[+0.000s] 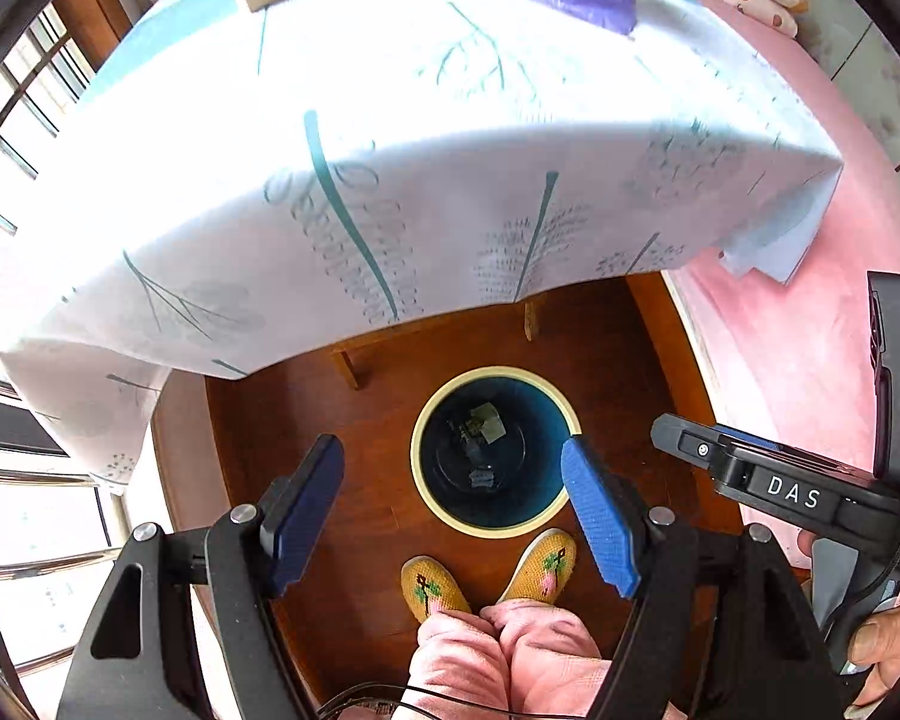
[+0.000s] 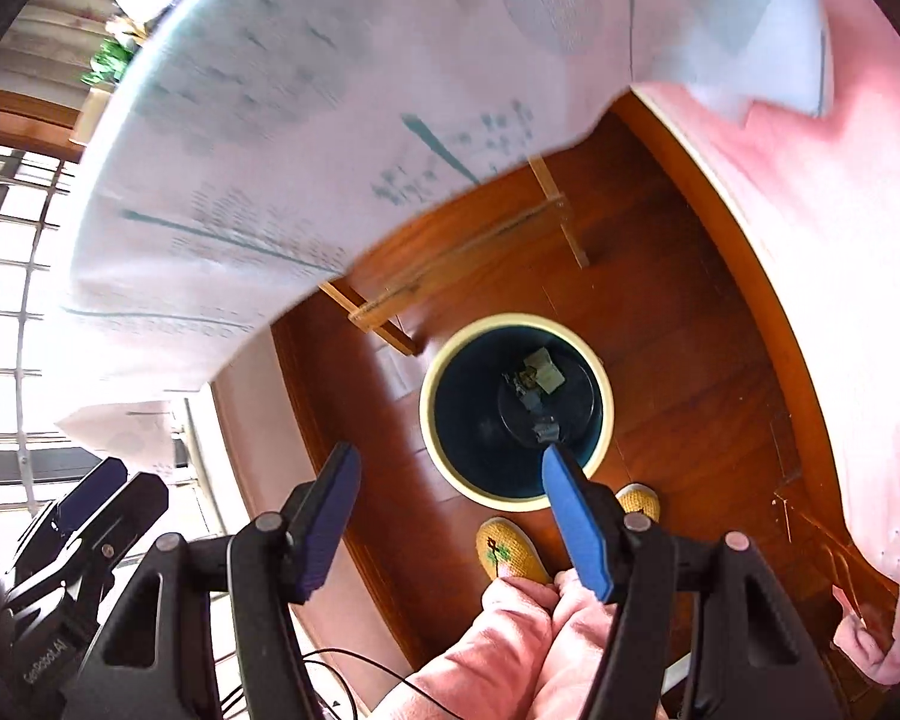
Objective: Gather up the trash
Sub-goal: 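Raise both tools back toward the table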
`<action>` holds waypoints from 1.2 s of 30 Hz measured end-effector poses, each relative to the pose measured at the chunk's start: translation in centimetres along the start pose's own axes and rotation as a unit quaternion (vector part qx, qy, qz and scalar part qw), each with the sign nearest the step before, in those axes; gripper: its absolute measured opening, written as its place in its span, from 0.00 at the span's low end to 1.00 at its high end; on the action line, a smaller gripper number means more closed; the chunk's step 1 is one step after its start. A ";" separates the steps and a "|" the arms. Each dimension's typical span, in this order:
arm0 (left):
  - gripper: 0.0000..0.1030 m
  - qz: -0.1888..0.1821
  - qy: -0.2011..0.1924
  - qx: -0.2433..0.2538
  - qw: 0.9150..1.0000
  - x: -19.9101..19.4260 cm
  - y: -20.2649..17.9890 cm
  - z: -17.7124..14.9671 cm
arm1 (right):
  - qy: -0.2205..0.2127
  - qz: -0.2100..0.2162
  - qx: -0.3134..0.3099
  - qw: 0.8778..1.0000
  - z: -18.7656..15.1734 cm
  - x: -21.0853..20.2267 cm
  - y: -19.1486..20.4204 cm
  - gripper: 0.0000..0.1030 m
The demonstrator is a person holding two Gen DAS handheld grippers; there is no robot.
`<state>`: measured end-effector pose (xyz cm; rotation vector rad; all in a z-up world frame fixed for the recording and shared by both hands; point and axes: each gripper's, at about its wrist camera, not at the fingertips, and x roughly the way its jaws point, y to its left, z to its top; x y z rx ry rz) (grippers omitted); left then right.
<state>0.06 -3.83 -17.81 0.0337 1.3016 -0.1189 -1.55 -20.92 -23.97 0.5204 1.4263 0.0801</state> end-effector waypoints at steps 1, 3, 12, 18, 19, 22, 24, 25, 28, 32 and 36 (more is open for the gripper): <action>0.71 -0.002 -0.007 0.002 1.000 -1.0 0.1 0.3 | -0.008 0.002 -0.001 1.000 0.1 -1.0 0.5 0.62; 0.71 -0.005 -0.020 0.008 1.000 -3.1 0.3 1.0 | -0.023 0.006 0.000 1.000 0.3 -3.0 1.5 0.62; 0.71 -0.018 -0.082 0.038 0.996 -10.2 1.5 4.2 | -0.084 0.029 0.012 0.996 1.5 -10.5 5.0 0.65; 0.71 -0.025 -0.107 0.046 0.993 -13.5 2.1 5.3 | -0.119 0.028 -0.004 0.992 2.1 -13.8 7.8 0.65; 0.71 -0.026 -0.111 0.048 0.992 -13.9 2.3 5.3 | -0.126 0.024 -0.013 0.992 2.2 -14.3 8.4 0.65; 0.71 -0.023 -0.123 0.053 0.991 -14.8 2.9 5.7 | -0.155 0.011 -0.043 0.987 2.8 -16.0 10.1 0.65; 0.71 -0.024 -0.133 0.053 0.989 -15.3 3.4 6.1 | -0.171 0.006 -0.059 0.984 3.3 -17.0 11.3 0.65; 0.71 -0.024 -0.138 0.053 0.989 -15.6 3.7 6.4 | -0.177 0.004 -0.063 0.982 3.7 -17.4 11.8 0.65; 0.71 -0.027 -0.152 0.048 0.987 -16.1 4.7 7.0 | -0.191 0.003 -0.069 0.979 4.8 -18.3 12.9 0.65; 0.71 -0.029 -0.159 0.043 0.986 -16.4 5.7 7.9 | -0.212 -0.008 -0.083 0.974 6.7 -19.5 14.0 0.65; 0.72 -0.029 -0.158 0.028 0.987 -16.0 6.3 9.0 | -0.220 -0.024 -0.095 0.971 9.3 -19.8 13.9 0.65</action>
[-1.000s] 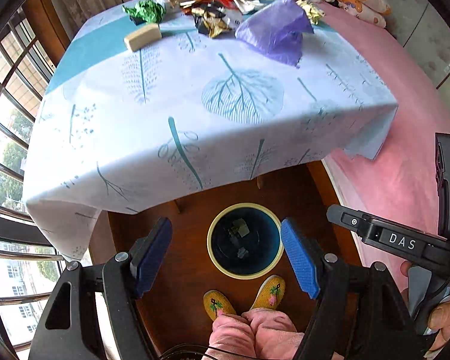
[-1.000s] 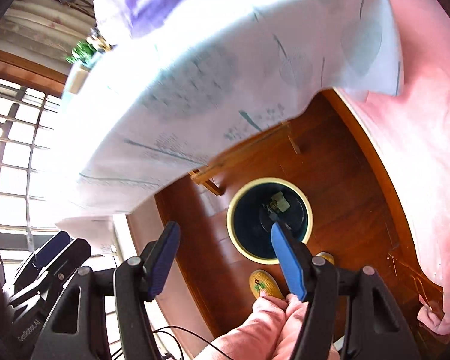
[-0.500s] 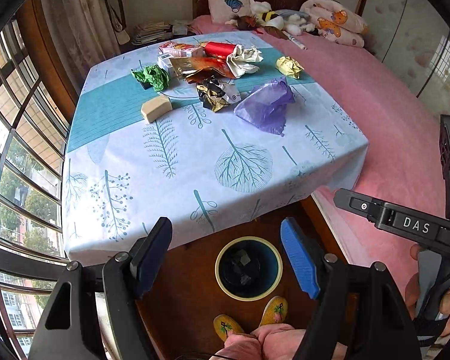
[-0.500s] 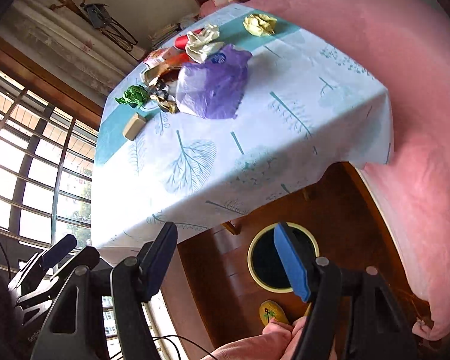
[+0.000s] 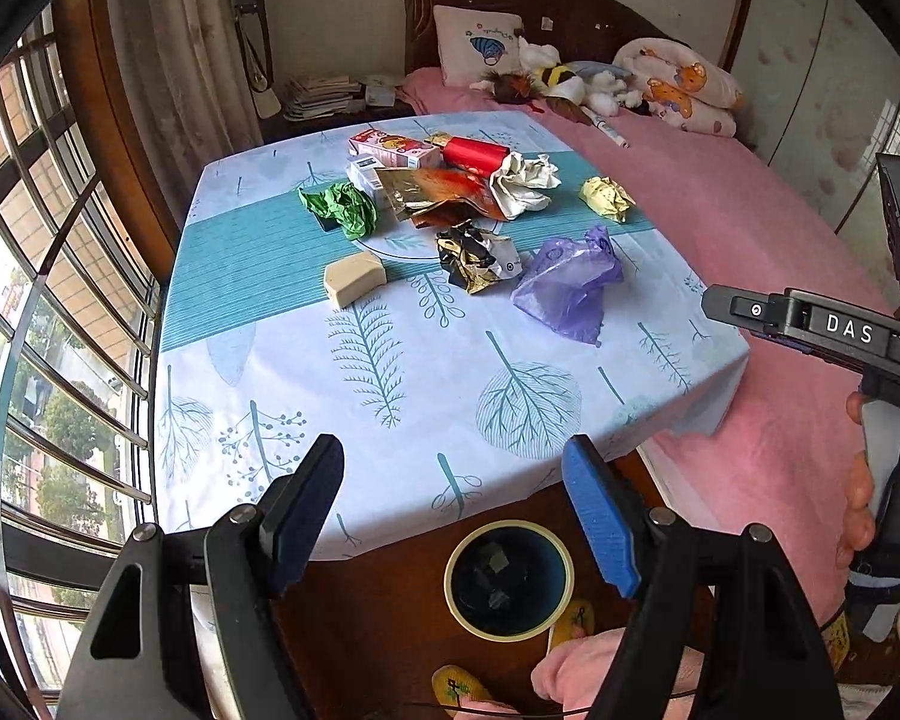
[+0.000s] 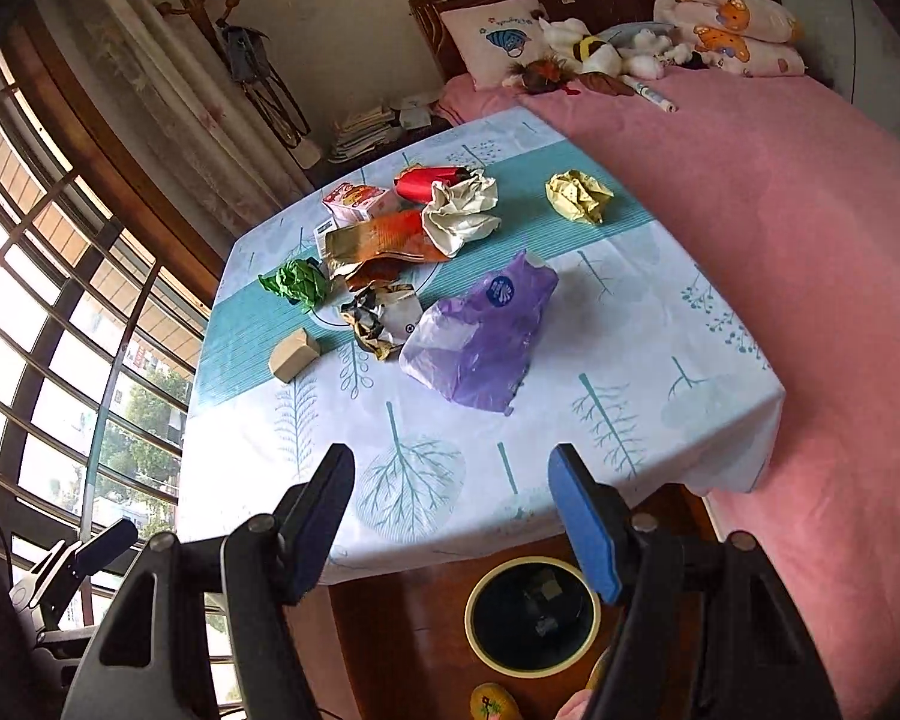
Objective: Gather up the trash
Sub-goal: 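Raise both tools back toward the table, then grasp the black-gold wrapper with the left tool while the right tool grasps the purple bag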
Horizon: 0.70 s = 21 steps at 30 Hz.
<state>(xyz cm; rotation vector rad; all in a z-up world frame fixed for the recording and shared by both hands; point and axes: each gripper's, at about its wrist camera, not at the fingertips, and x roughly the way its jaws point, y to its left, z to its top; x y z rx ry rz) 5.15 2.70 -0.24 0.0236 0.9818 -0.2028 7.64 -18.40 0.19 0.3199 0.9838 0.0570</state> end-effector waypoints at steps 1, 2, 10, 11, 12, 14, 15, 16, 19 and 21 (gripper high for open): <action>0.72 0.003 0.000 -0.004 1.000 0.3 0.1 0.3 | 0.002 -0.002 0.001 1.000 0.7 0.4 -0.3 0.65; 0.72 0.006 0.001 -0.009 1.000 0.7 0.2 0.6 | 0.005 -0.001 0.003 1.000 1.4 1.0 -0.8 0.65; 0.72 0.051 0.011 -0.077 0.996 4.9 0.0 5.3 | 0.033 0.038 -0.009 0.999 7.8 7.5 -4.7 0.65; 0.72 0.056 0.016 -0.089 0.994 5.6 -0.1 6.1 | 0.041 0.041 -0.015 0.998 8.6 8.5 -5.2 0.65; 0.72 0.058 0.022 -0.101 0.993 6.2 -0.3 7.0 | 0.052 0.044 -0.022 0.997 9.3 9.6 -5.7 0.65; 0.72 0.061 0.032 -0.127 0.990 7.6 -0.5 8.7 | 0.074 0.052 -0.035 0.995 10.5 11.8 -6.6 0.65; 0.72 0.065 0.035 -0.138 0.988 8.3 -0.6 9.5 | 0.085 0.055 -0.043 0.994 11.1 12.8 -7.0 0.65; 0.72 0.069 0.039 -0.150 0.985 9.0 -0.7 10.2 | 0.096 0.059 -0.051 0.992 11.5 13.9 -7.4 0.65; 0.72 0.082 0.049 -0.183 0.978 11.1 -0.8 12.1 | 0.130 0.075 -0.071 0.986 12.7 17.1 -8.2 0.65; 0.72 0.092 0.058 -0.197 0.974 12.6 -1.0 13.1 | 0.148 0.085 -0.087 0.981 13.0 19.0 -8.2 0.65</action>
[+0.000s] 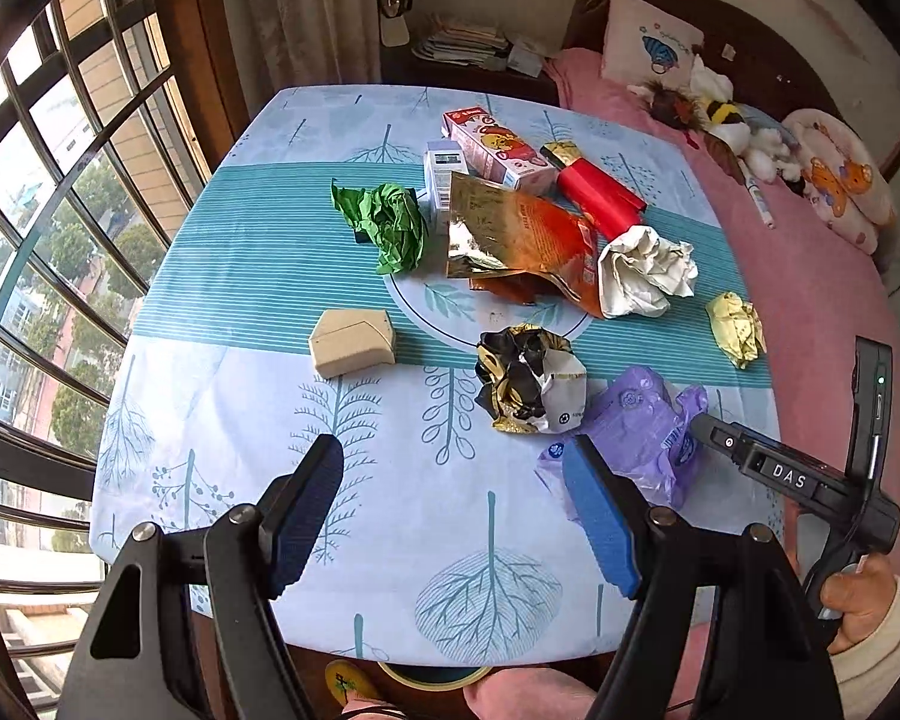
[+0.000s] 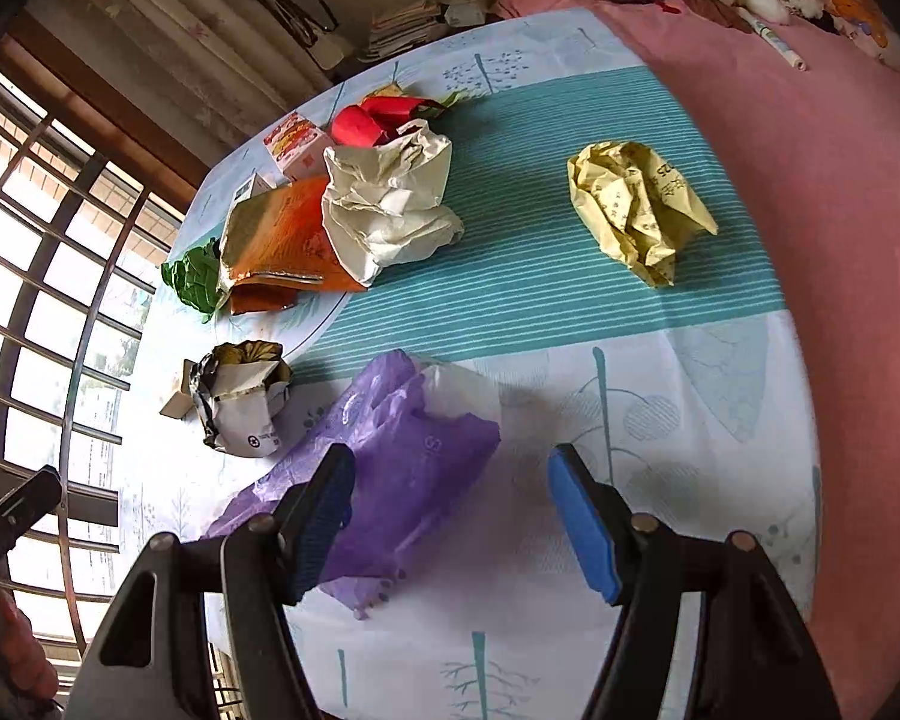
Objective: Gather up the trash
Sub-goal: 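Grasp the black-gold wrapper with the left tool while the right tool grasps the purple bag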
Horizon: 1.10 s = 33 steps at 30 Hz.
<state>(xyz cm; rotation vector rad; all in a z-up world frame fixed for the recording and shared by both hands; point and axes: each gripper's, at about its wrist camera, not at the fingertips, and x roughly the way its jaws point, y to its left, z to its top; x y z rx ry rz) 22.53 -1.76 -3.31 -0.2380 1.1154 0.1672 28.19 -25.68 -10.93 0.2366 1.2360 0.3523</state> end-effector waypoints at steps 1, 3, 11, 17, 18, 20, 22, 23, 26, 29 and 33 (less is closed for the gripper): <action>0.72 0.005 0.003 -0.004 1.000 0.6 -0.4 0.4 | 0.008 0.005 -0.008 1.000 0.3 0.7 -0.1 0.65; 0.72 0.014 0.009 -0.009 1.000 1.5 -1.2 0.9 | 0.021 0.011 -0.025 0.999 0.9 2.0 0.0 0.65; 0.72 0.027 0.029 -0.026 0.999 4.1 -2.7 2.3 | 0.038 0.032 -0.093 0.994 3.1 2.9 2.1 0.67; 0.72 0.036 0.038 -0.033 0.998 5.4 -2.6 2.9 | 0.049 0.054 -0.101 0.992 5.1 3.1 3.4 0.67; 0.72 0.037 0.038 -0.035 0.998 5.5 -2.5 3.0 | 0.049 0.056 -0.102 0.992 5.3 3.2 3.6 0.67; 0.72 0.038 0.037 -0.040 0.998 5.7 -2.2 3.2 | 0.052 0.059 -0.105 0.991 5.7 3.7 4.1 0.67; 0.72 0.040 0.037 -0.045 0.998 5.7 -1.8 3.4 | 0.057 0.062 -0.109 0.991 6.1 4.4 5.0 0.67; 0.72 0.040 0.038 -0.048 0.997 5.8 -1.7 3.4 | 0.060 0.065 -0.109 0.990 6.3 4.8 5.3 0.68; 0.72 0.042 0.040 -0.053 0.997 6.1 -1.2 3.4 | 0.071 0.074 -0.108 0.989 6.8 6.1 6.2 0.68; 0.72 0.046 0.045 -0.055 0.996 6.5 -0.9 3.2 | 0.093 0.092 -0.097 0.987 7.1 7.5 6.7 0.69; 0.72 0.051 0.052 -0.059 0.996 7.1 -0.4 3.0 | 0.088 0.105 -0.099 0.986 7.4 8.1 7.6 0.61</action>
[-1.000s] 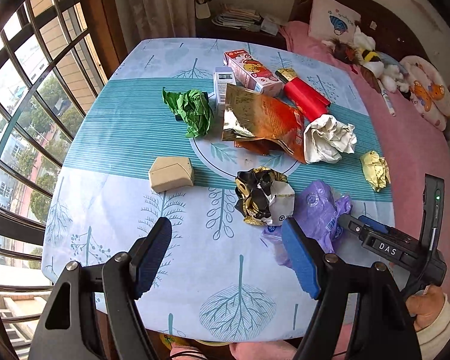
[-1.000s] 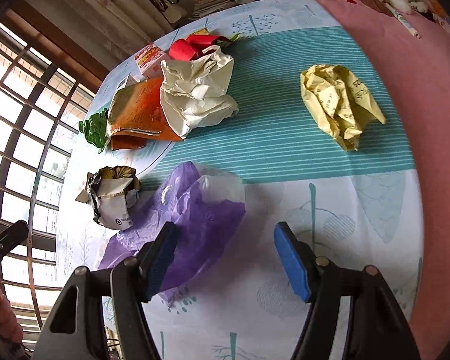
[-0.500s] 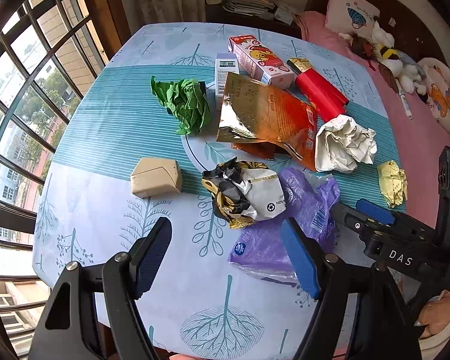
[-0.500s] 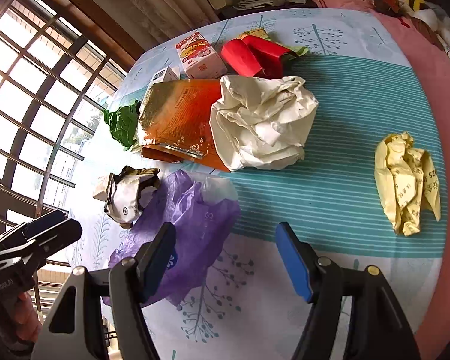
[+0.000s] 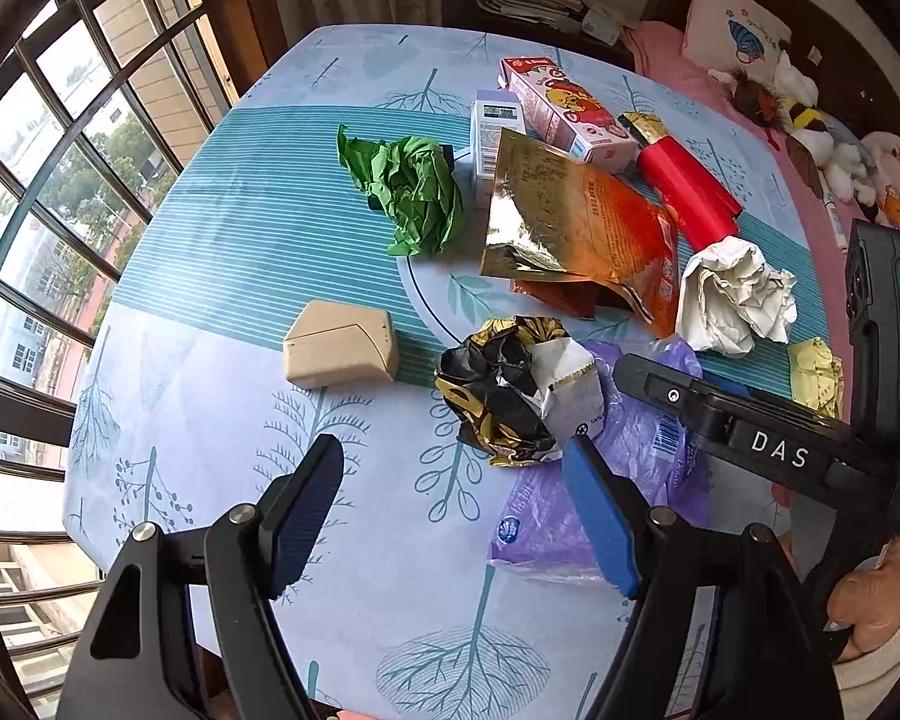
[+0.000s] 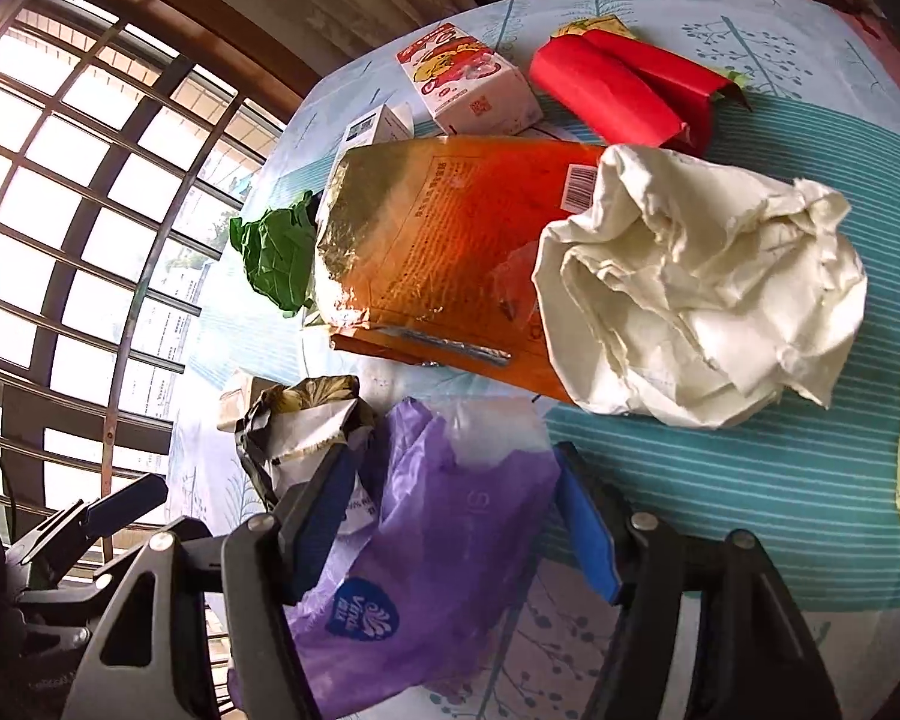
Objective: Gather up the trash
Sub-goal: 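Grasp the black-gold wrapper with the left tool while the right tool grasps the purple bag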
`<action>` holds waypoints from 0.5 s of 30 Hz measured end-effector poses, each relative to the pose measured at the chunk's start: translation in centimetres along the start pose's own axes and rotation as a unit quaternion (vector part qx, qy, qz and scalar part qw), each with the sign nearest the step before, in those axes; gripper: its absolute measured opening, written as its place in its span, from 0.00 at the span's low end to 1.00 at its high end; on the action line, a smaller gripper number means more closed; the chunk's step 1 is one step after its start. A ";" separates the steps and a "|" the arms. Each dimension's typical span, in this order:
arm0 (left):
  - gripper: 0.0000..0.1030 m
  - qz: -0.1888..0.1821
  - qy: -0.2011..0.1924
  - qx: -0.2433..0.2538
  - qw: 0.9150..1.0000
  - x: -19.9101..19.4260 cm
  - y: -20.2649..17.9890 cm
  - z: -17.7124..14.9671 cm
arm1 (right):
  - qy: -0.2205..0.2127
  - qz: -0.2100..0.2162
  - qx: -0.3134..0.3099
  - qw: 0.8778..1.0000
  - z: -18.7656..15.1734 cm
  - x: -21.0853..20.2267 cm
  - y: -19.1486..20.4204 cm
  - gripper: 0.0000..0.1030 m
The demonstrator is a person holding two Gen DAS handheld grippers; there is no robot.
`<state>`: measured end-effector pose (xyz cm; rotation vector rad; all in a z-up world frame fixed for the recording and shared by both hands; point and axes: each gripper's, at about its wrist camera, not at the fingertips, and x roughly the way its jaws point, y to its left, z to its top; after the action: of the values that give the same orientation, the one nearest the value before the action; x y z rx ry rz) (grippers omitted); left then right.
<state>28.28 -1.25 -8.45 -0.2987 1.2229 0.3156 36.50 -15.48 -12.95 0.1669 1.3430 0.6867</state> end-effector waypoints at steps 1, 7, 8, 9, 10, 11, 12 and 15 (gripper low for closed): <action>0.72 0.001 0.001 -0.001 1.000 0.2 0.1 0.0 | 0.004 -0.002 -0.004 1.000 0.0 0.1 0.1 0.49; 0.72 -0.015 0.012 -0.015 1.000 1.2 0.6 0.8 | 0.010 -0.012 -0.025 1.000 -0.7 -0.4 0.2 0.33; 0.72 -0.018 0.015 -0.017 1.000 1.4 0.6 1.0 | 0.010 -0.013 -0.022 1.000 -0.7 -0.7 -0.1 0.32; 0.72 -0.022 0.019 -0.019 0.999 1.7 0.6 1.3 | 0.008 -0.017 -0.020 1.000 -0.9 -1.0 -0.3 0.32; 0.72 -0.027 0.024 -0.021 0.999 2.0 0.5 1.5 | 0.004 -0.022 -0.019 1.000 -1.0 -1.3 -0.6 0.32; 0.72 -0.034 0.030 -0.022 0.999 2.3 0.4 1.7 | 0.001 -0.024 -0.016 1.000 -1.2 -1.7 -0.8 0.32; 0.72 -0.040 0.036 -0.022 0.998 2.7 0.2 1.9 | -0.003 -0.025 -0.012 1.000 -1.4 -2.0 -1.1 0.32; 0.72 -0.044 0.053 -0.016 0.998 4.1 -0.6 2.4 | -0.010 -0.026 0.005 1.000 -2.0 -3.0 -2.2 0.31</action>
<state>31.89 -0.51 -11.53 -0.3996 1.3059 0.2458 35.27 -19.33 -12.03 0.1462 1.3279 0.6331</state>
